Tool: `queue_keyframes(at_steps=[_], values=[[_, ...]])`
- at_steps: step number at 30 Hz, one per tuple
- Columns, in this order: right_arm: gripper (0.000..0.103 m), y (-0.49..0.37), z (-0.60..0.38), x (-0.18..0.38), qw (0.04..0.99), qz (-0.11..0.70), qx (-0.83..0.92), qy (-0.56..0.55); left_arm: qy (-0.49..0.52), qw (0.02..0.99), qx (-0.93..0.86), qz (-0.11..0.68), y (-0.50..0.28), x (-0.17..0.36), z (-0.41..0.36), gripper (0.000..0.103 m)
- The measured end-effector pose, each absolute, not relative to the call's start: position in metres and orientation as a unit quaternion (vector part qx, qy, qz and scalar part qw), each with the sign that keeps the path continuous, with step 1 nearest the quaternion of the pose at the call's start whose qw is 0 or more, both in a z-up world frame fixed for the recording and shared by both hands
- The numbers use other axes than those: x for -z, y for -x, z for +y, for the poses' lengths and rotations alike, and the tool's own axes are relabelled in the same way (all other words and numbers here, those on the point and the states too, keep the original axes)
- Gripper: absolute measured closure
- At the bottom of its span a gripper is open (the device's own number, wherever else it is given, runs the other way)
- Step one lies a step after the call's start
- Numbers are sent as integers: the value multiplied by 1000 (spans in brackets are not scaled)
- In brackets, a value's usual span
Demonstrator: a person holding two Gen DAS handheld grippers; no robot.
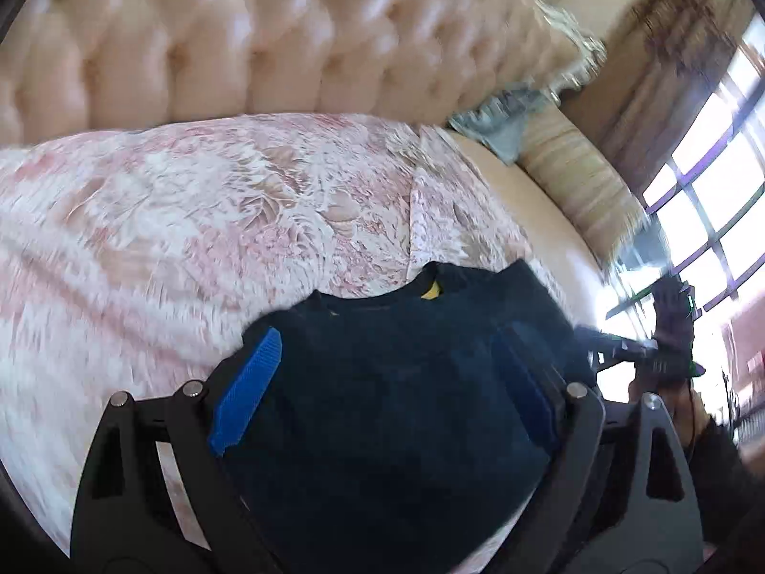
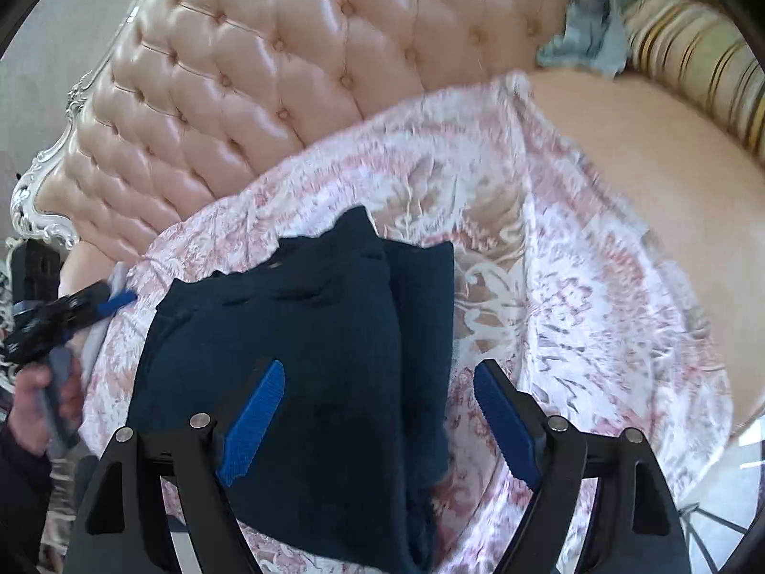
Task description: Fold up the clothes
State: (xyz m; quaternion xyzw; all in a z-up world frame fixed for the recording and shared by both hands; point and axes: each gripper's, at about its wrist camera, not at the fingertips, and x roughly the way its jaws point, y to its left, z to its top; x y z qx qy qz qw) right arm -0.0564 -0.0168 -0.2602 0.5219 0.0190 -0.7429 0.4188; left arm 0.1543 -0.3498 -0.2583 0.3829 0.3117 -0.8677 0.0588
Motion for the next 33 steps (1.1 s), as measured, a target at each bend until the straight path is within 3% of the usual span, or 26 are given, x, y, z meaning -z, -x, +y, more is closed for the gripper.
queue_keyframes(at_steps=[3,9,11,12,13,18,27,29,30,31,33], values=[[20,71,-22,266,438,7,727,-530,-412,43,858,304,-157,274,-370,27],[20,83,-39,270,438,45,727,-527,-471,46,839,269,-149,306,-366,30],[20,82,-39,267,442,43,729,-520,-475,22,827,300,-147,316,-368,54],[20,81,-39,265,443,44,731,-517,-476,12,827,301,-146,316,-367,72],[20,80,-38,263,447,45,731,-513,-475,6,828,298,-146,314,-366,82],[20,84,-38,262,456,51,728,-509,-443,-8,852,279,-152,281,-363,82],[21,93,-85,266,491,89,693,-520,-440,3,853,281,-152,280,-363,82],[30,94,-95,270,490,105,684,-531,-438,6,853,284,-153,280,-363,82],[60,95,-99,272,487,114,680,-536,-437,7,853,286,-153,279,-363,82],[83,94,-103,273,487,121,678,-537,-434,7,853,289,-153,280,-364,82],[84,89,-104,268,497,132,680,-523,-430,8,853,294,-153,280,-365,82]])
